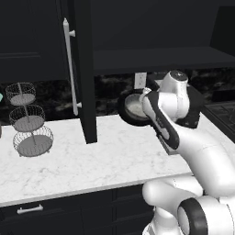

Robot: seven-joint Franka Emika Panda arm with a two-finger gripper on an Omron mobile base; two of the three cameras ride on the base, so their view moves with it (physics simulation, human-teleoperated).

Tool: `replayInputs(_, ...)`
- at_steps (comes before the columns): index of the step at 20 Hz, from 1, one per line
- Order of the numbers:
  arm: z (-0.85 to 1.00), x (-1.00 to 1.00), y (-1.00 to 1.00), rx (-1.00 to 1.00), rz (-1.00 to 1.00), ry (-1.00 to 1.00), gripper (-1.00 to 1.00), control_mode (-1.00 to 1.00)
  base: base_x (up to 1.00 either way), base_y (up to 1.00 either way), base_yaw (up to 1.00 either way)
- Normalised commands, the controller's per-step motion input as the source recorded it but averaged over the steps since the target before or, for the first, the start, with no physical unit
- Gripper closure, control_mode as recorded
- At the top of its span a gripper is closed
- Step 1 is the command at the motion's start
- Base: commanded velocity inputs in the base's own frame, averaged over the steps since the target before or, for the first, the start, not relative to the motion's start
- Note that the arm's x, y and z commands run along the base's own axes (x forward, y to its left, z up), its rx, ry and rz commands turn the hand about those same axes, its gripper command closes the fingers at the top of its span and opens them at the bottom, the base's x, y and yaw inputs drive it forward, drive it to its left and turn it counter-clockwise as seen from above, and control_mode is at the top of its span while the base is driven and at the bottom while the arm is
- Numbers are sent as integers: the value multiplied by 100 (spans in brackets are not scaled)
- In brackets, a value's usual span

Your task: Pick up the bowls on the counter and stack them on top of one another in the open cabinet. Place the smaller bowl on top of the larger bowl.

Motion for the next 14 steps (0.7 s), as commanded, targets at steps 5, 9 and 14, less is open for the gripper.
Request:
replayInputs(5, 100, -50, -57, 16, -44, 0, 100, -100, 0, 0, 0)
replayInputs(9, 100, -49, -32, 12, -43, -8, 100, -100, 0, 0, 0)
replayInputs(14, 100, -20, -13, 2, -33, -26, 100, -100, 0, 0, 0)
